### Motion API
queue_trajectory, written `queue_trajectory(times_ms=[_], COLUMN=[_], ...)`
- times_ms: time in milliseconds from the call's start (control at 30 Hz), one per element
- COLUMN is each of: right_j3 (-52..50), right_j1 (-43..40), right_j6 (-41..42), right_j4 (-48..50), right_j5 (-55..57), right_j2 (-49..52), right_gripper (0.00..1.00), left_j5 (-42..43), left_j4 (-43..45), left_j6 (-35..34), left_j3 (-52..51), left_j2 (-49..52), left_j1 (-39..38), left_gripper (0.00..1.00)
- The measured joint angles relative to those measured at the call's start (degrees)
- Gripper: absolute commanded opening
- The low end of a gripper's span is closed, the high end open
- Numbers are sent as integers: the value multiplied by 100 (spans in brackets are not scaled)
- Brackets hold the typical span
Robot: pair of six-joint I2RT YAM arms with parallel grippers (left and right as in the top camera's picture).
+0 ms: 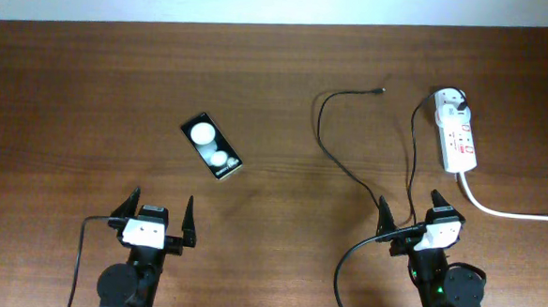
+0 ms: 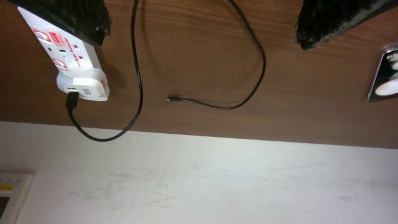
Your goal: Plug charger to phone and switch on socket
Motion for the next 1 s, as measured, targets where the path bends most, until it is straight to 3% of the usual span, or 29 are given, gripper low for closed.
queue_trajectory(times_ms=[1000], right_j3=[0], right_j1=[-227], right_j6=[2], right_j4=[0], right_j5=[20], right_j2=[0], right_gripper=[99], left_j5=[0], left_j4=[0], left_j6=[0], left_j3=[0], left_j2=[0], left_j1=[0], left_gripper=[99])
